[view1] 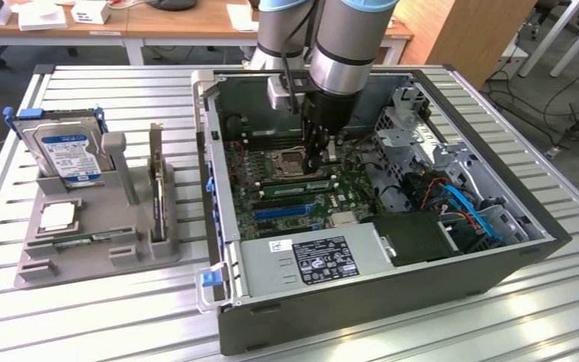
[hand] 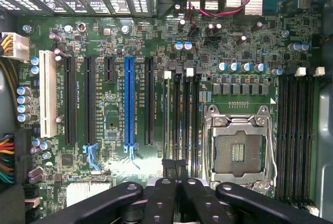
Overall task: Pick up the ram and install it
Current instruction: 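Press down the ram until it locks into place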
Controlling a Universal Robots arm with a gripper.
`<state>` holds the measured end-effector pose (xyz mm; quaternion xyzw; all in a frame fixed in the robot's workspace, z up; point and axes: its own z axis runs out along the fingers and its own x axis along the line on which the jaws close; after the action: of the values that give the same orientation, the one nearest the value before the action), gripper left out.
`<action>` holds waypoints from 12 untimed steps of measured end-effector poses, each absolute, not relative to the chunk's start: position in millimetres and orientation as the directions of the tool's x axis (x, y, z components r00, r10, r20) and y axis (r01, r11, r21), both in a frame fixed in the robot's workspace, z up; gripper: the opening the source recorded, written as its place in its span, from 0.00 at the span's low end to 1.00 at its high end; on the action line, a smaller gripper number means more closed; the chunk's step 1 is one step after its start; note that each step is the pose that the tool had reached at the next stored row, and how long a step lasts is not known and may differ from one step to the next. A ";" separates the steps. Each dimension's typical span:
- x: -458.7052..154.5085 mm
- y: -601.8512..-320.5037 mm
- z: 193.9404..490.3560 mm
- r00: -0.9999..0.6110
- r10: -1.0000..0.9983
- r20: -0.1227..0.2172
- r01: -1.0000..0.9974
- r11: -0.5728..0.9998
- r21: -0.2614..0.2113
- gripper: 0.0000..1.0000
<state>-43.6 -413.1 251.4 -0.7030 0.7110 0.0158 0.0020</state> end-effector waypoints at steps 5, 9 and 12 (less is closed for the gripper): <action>-43.6 -413.1 251.4 -0.032 -0.999 -0.025 -0.999 0.031 0.020 0.09; -43.6 -413.1 251.4 -0.082 -0.996 -0.025 -0.996 0.082 0.020 0.09; -43.6 -413.1 251.4 -0.127 -0.992 -0.025 -0.992 0.127 0.020 0.09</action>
<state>-43.6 -413.1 251.4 -0.6605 0.7507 0.0157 0.0029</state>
